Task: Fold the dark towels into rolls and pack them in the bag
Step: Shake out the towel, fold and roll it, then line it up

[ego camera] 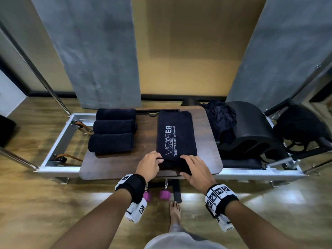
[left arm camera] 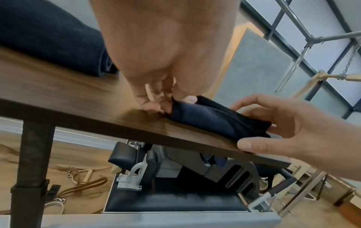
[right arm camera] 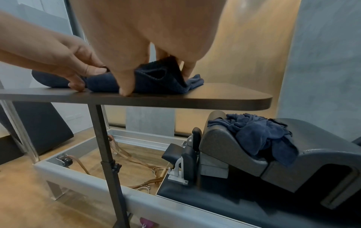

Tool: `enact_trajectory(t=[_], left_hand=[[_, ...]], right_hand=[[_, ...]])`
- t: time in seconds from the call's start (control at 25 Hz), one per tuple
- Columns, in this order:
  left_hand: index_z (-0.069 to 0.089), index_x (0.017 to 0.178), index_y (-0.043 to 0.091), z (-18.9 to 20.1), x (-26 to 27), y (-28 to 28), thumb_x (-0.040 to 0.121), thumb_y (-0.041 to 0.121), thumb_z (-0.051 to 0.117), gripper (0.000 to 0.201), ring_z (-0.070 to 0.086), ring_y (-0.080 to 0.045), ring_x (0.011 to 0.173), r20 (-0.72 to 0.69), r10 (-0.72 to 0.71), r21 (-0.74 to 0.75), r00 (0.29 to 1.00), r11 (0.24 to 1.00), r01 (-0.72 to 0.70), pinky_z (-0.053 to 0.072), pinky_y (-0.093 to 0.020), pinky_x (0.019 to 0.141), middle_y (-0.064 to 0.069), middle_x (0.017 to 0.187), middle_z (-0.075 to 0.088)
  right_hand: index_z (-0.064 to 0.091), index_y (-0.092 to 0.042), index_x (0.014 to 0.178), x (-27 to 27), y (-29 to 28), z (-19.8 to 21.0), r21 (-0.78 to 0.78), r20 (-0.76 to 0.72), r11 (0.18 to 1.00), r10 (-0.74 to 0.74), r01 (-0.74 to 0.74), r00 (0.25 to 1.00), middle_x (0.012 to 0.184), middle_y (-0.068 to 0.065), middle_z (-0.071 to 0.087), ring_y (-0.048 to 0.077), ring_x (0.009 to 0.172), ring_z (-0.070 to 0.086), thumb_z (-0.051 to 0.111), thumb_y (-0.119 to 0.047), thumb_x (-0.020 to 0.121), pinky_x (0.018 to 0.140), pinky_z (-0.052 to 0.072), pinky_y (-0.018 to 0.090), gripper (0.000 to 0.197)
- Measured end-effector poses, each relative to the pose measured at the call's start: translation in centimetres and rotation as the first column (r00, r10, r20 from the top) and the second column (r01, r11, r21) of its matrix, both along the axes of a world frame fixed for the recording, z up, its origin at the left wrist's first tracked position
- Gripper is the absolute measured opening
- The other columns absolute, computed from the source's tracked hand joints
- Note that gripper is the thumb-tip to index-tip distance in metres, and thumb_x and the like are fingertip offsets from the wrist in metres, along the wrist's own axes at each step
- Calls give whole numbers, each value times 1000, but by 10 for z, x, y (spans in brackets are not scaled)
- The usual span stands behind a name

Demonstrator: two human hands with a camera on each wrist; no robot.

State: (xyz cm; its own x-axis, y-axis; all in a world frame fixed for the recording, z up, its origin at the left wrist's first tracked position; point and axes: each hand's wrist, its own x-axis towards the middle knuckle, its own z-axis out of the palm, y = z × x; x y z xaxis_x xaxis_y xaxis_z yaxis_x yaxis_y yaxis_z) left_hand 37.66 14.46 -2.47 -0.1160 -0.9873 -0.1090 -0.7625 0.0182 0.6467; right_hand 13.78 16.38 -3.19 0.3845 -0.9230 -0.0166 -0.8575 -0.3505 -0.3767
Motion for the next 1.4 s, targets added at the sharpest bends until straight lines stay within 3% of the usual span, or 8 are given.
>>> enact_trajectory(t=[0.2, 0.4, 0.52, 0.76, 0.96, 1.16, 1.28, 1.4], left_hand=[[60, 96, 29, -1, 9, -5, 98, 23, 68, 10, 59, -8, 85, -56, 31, -11, 998, 999, -31, 48, -37, 74, 12, 88, 66], [78, 96, 31, -6, 22, 6, 79, 51, 84, 27, 56, -1, 96, -23, -102, -98, 995, 990, 99, 46, -22, 79, 19, 97, 60], [79, 113, 28, -11, 30, 9, 88, 45, 80, 30, 54, 0, 101, 53, -152, -97, 987, 983, 157, 47, -24, 83, 18, 103, 56], [72, 96, 26, -11, 17, -9, 107, 37, 55, 23, 51, -9, 98, 45, 18, 29, 999, 999, -19, 42, -33, 79, 11, 93, 55], [55, 73, 22, -13, 9, -17, 108, 40, 48, 40, 55, -14, 103, 184, 73, 30, 980, 996, -79, 47, -35, 82, 9, 87, 51], [54, 93, 24, -11, -1, -10, 112, 36, 43, 25, 58, -17, 97, 72, 165, -209, 984, 967, -147, 47, -34, 76, 11, 96, 53], [58, 105, 25, -9, -5, -6, 111, 39, 49, 17, 53, -12, 101, 33, -45, -479, 998, 876, 55, 44, -27, 84, 12, 107, 53], [67, 106, 25, -13, -3, -6, 103, 55, 60, 31, 54, -11, 104, 299, -275, -451, 914, 803, 389, 40, -30, 87, 12, 111, 60]], right_hand=[[69, -13, 120, 3, -13, 4, -70, 17, 997, 21, -20, 1000, 115, 3, 65, 25, 103, 60, 65, -10, 98, 90, 53, 41, 22], [75, -8, 102, 2, -29, 4, -28, 159, 999, -27, 32, 987, 110, -1, 51, 17, 100, 54, 67, 4, 92, 81, 54, 28, 18], [80, -12, 103, 3, -42, 5, 28, 122, 999, -39, 36, 992, 103, 0, 64, 23, 102, 57, 67, -1, 94, 87, 50, 39, 19], [70, -22, 79, -15, -62, 16, 285, 386, 936, -310, 208, 869, 72, -5, 73, 14, 73, 68, 89, -13, 78, 76, 54, 34, 21], [74, -14, 85, -10, -45, 5, -6, 122, 988, -153, 155, 981, 94, -5, 62, 18, 82, 63, 71, -21, 97, 73, 54, 39, 14], [73, -11, 86, -7, -51, 1, 25, 101, 982, -191, 190, 976, 95, -3, 64, 21, 87, 63, 67, -13, 98, 75, 53, 39, 13], [73, -11, 82, -3, -59, 0, 83, 124, 964, -260, 251, 958, 89, -1, 65, 22, 86, 65, 69, -4, 92, 77, 53, 36, 13], [73, -12, 78, -4, -64, -2, 115, 142, 948, -312, 298, 939, 84, -3, 64, 20, 83, 63, 71, -3, 90, 76, 50, 31, 15]])
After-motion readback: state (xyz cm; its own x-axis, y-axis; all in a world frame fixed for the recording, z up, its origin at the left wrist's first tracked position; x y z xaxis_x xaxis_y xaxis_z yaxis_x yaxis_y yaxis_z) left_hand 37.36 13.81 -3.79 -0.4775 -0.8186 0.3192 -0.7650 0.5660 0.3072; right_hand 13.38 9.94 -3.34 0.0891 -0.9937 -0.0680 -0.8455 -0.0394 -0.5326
